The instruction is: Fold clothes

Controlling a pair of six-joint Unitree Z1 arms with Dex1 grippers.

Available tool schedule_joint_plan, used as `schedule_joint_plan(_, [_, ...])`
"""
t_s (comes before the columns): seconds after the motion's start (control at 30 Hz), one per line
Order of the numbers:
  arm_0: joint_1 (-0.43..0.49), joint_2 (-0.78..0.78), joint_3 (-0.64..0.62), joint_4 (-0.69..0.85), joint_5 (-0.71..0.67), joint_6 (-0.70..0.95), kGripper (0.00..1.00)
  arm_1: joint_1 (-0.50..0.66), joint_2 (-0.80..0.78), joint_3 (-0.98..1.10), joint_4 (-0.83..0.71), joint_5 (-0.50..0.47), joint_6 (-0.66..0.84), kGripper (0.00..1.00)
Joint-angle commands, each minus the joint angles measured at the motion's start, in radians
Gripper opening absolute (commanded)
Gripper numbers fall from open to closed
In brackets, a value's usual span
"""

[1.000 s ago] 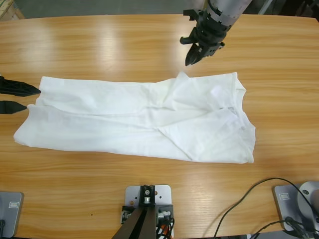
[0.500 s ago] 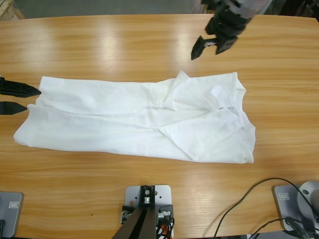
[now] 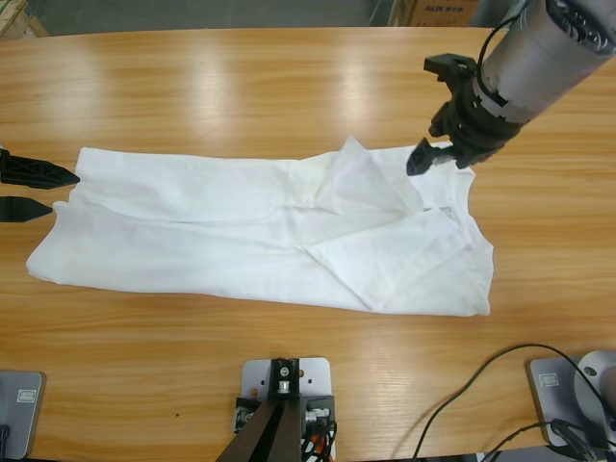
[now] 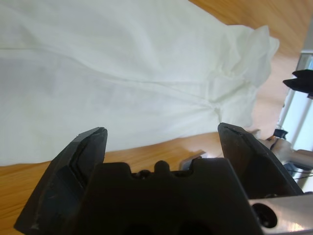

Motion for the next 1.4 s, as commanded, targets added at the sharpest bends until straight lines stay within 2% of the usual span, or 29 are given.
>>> schedule_joint_plan(0.03, [-0.008,-0.003,0.019,0.017,0.013,0.006,0.872,0.042,0.078,0.039,-0.007,-0.029,0.014,0.793])
schedule_joint_plan(0.57, [-0.008,-0.004,0.02,0.018,0.014,0.006,0.872,0.066,0.169,0.031,-0.038,-0.043,0.02,0.798])
schedule_joint_plan(1.1, [-0.008,-0.002,0.02,0.018,0.014,0.006,0.872,0.022,0.145,0.006,-0.022,-0.143,0.006,0.798])
schedule_joint_plan(1.4, [-0.008,-0.001,0.019,0.018,0.014,0.006,0.872,0.015,0.212,-0.031,-0.017,-0.143,-0.001,0.796])
